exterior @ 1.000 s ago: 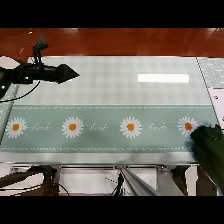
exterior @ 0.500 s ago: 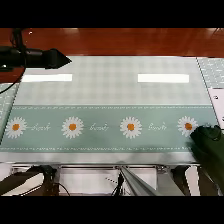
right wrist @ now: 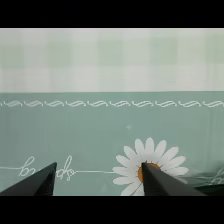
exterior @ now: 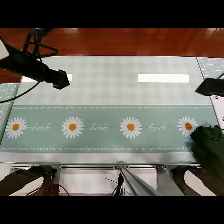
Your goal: Fold the shirts.
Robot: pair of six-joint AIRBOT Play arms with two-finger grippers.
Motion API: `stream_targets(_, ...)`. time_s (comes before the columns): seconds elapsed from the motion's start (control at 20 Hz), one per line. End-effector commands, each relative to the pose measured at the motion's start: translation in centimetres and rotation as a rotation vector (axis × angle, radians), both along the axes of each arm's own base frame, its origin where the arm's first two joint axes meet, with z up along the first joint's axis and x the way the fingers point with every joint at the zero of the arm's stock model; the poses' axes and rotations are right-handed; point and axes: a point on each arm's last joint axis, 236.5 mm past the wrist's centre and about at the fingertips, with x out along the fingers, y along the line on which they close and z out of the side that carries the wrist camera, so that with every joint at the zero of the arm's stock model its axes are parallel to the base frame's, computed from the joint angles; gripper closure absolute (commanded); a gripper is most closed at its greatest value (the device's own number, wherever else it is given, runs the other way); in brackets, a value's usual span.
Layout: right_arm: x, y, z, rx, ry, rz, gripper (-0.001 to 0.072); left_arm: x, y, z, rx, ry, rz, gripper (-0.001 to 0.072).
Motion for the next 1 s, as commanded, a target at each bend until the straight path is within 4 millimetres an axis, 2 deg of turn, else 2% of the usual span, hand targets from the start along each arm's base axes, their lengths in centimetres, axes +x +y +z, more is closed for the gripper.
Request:
stream_targets(0.0,0.7,2.4,-3.3,-0.164,0.109,0.171,0.011,0.1,2.3,-0.6,0.145,0.004,0.07,-0.0009)
stream_targets(0.2,0.8,3.4,-3.7,-0.164,0.119,0.2,0.0111,0.3,2.1,-1.6,0.154,0.029,0.068,-0.0009)
stream_targets(0.95,0.8,3.3,-3.7,-0.168,0.118,0.2,0.0111,0.4,2.1,-1.9,0.154,0.037,0.066,-0.0009)
